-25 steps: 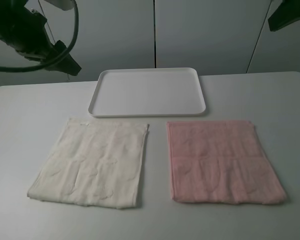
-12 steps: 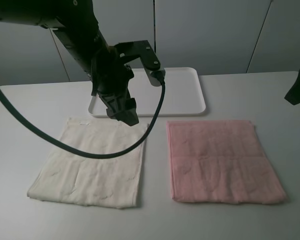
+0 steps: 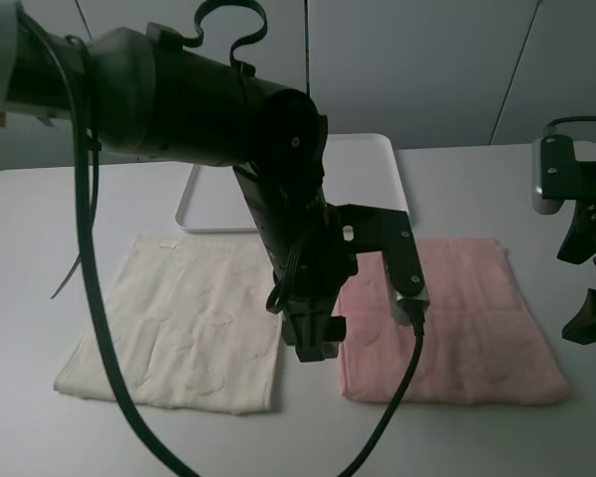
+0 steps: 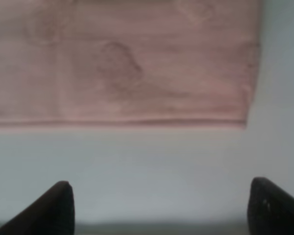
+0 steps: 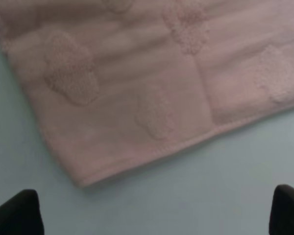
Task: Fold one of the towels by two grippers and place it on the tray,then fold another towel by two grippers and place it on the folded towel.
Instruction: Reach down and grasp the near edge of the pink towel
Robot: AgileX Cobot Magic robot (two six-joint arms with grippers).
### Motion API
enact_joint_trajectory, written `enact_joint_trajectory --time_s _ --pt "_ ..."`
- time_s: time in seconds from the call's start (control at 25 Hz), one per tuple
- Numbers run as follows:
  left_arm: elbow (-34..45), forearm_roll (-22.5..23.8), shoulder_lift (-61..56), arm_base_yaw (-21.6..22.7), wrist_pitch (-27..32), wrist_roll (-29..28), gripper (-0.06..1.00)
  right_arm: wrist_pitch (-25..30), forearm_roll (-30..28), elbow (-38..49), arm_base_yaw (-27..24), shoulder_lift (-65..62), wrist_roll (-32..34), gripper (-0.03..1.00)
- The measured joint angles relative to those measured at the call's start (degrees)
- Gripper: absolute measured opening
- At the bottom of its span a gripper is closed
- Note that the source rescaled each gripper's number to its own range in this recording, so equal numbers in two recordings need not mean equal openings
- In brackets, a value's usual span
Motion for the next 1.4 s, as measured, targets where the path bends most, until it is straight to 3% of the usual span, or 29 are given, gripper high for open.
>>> enact_joint_trajectory --time_s 0.24,0.64,1.08,1.4 --pt "-0.09 0.42 3.03 -4.68 -0.32 0.00 0.93 -0.63 0.00 1.86 0.00 0.00 -3.31 1.00" --pt "-0.76 4.06 6.81 -8.76 0.30 -4.98 0.93 -0.85 1.55 1.86 0.00 0.00 -4.04 1.00" --pt "-1.54 4.96 9.23 -9.15 -0.15 -6.97 0.93 -1.13 2.67 6.47 0.00 -0.10 -9.65 1.00" --pt "-1.82 4.96 9.72 -9.15 -0.36 -7.46 0.93 -6.09 1.22 12.04 0.00 -0.10 -14.11 1.00"
